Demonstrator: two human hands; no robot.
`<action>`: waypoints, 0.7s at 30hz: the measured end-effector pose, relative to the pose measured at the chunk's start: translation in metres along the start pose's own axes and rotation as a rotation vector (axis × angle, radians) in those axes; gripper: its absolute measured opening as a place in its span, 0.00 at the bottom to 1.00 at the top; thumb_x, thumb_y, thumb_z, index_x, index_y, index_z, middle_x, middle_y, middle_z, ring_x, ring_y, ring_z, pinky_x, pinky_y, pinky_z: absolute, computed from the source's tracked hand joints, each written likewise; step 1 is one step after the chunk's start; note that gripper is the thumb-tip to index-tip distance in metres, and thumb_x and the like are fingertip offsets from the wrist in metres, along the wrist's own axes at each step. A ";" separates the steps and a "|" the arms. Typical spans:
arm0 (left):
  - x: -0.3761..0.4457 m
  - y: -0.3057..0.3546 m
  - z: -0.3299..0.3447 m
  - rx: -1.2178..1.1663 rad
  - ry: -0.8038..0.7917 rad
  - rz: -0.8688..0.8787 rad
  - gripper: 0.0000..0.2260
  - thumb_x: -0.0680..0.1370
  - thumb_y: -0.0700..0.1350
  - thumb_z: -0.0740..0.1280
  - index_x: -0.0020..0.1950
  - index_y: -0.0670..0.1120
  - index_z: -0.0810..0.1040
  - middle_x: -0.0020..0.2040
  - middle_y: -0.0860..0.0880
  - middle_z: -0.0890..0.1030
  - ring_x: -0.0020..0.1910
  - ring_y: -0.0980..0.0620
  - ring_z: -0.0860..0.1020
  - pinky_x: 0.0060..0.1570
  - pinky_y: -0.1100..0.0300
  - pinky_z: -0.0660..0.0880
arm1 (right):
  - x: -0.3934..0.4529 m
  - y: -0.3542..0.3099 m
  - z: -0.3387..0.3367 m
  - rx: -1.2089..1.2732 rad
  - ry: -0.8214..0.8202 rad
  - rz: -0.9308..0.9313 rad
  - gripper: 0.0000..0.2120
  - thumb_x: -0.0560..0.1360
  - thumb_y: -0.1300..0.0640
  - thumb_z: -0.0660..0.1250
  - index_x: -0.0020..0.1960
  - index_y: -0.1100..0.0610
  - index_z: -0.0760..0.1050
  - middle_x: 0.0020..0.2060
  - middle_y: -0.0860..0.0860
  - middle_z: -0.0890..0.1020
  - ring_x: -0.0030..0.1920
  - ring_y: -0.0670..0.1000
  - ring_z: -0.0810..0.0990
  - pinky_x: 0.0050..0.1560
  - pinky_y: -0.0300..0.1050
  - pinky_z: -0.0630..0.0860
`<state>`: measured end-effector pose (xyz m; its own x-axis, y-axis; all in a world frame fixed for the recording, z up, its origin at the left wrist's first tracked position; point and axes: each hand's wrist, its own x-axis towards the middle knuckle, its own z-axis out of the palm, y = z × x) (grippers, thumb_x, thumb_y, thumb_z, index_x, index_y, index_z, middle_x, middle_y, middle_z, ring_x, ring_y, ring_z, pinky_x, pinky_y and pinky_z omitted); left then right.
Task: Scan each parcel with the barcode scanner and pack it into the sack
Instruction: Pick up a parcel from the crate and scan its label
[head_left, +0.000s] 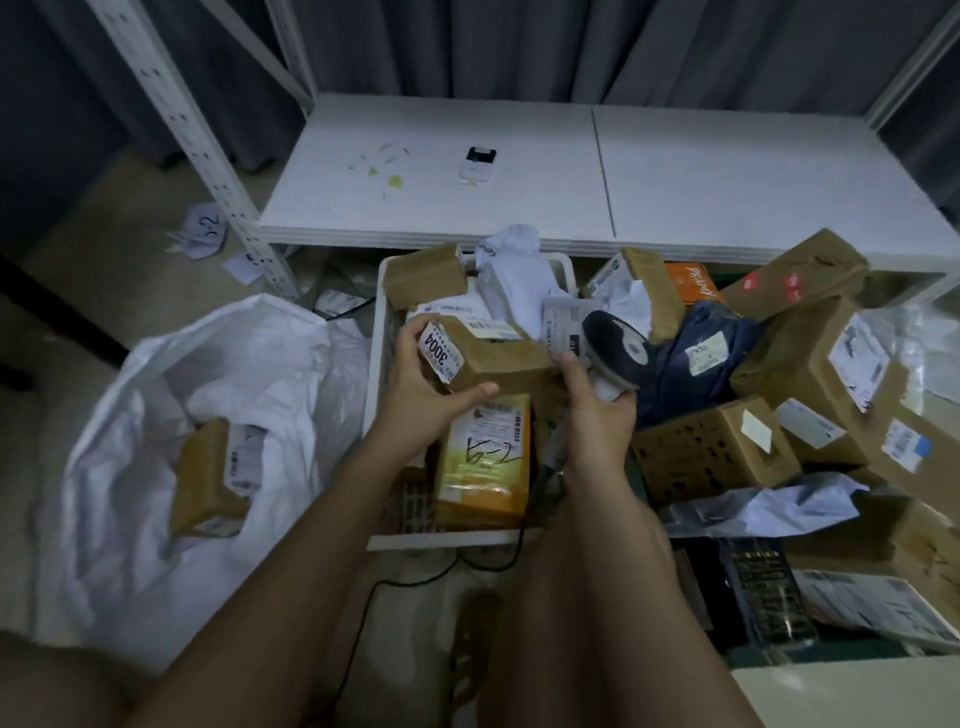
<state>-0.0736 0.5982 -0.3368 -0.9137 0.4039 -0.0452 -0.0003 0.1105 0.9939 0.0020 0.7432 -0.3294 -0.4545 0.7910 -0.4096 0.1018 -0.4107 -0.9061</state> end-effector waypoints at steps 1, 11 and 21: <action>-0.009 0.005 -0.009 -0.038 0.007 0.019 0.38 0.65 0.39 0.79 0.68 0.52 0.61 0.67 0.51 0.71 0.65 0.56 0.74 0.58 0.58 0.76 | -0.006 0.000 0.006 -0.043 -0.031 0.000 0.29 0.70 0.50 0.76 0.67 0.55 0.71 0.62 0.50 0.78 0.61 0.52 0.78 0.63 0.50 0.74; -0.089 0.046 -0.098 0.015 -0.003 -0.022 0.41 0.69 0.40 0.76 0.73 0.55 0.54 0.64 0.61 0.67 0.64 0.57 0.72 0.55 0.63 0.76 | -0.084 0.004 0.047 -0.078 -0.379 0.020 0.24 0.69 0.53 0.78 0.60 0.52 0.72 0.55 0.51 0.81 0.56 0.53 0.81 0.56 0.51 0.79; -0.145 0.072 -0.172 0.024 0.008 -0.333 0.10 0.79 0.52 0.65 0.56 0.49 0.79 0.52 0.49 0.84 0.53 0.51 0.81 0.58 0.51 0.77 | -0.152 -0.002 0.052 -0.174 -0.599 -0.124 0.18 0.69 0.59 0.77 0.56 0.56 0.77 0.50 0.52 0.84 0.51 0.51 0.83 0.53 0.48 0.80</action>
<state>-0.0109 0.3914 -0.2417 -0.8683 0.3347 -0.3662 -0.2898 0.2569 0.9220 0.0247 0.6003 -0.2595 -0.8832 0.4163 -0.2158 0.1359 -0.2133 -0.9675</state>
